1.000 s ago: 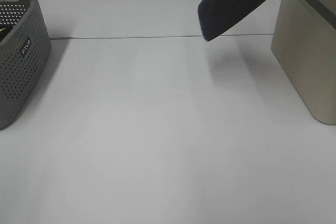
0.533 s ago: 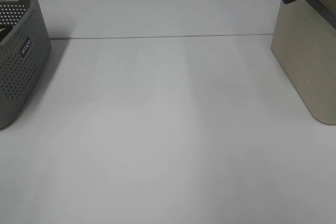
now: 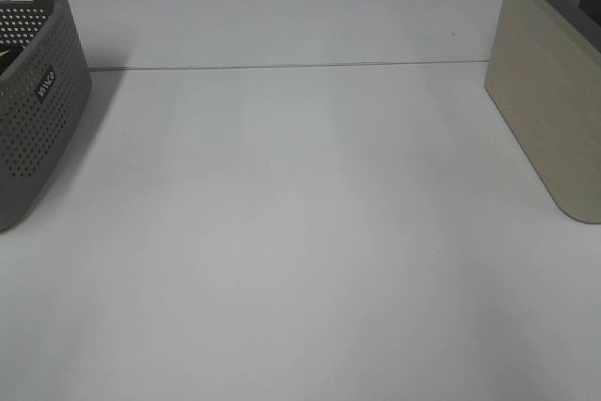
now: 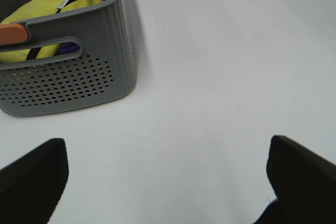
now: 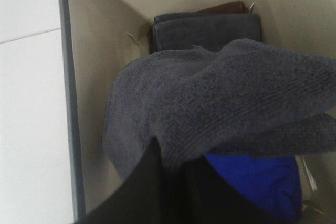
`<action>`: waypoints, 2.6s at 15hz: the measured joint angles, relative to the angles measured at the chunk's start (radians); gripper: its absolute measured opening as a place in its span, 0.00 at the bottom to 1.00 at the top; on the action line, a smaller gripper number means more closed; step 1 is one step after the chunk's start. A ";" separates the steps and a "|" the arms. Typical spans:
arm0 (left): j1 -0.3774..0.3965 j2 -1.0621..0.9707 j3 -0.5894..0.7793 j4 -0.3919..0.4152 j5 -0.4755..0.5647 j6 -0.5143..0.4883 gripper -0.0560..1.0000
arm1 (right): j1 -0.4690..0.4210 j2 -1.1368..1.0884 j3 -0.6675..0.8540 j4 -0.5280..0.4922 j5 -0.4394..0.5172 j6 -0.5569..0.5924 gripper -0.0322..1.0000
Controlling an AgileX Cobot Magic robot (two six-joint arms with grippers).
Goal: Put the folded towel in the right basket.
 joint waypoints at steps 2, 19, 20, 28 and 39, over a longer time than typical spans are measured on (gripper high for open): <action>0.000 0.000 0.000 0.000 0.000 0.000 0.98 | 0.000 0.074 0.005 0.007 -0.016 0.007 0.09; 0.000 0.000 0.000 0.000 0.000 0.000 0.98 | 0.311 -0.023 0.005 0.000 0.124 0.055 0.66; 0.000 0.000 0.000 0.000 0.000 0.000 0.98 | 0.311 -0.036 0.005 -0.028 0.124 0.078 0.66; 0.000 0.000 0.000 0.000 0.000 0.000 0.98 | 0.310 -0.390 0.413 -0.134 0.127 0.155 0.66; 0.000 0.000 0.000 0.000 0.000 0.000 0.98 | 0.310 -1.378 1.185 -0.166 0.128 0.155 0.66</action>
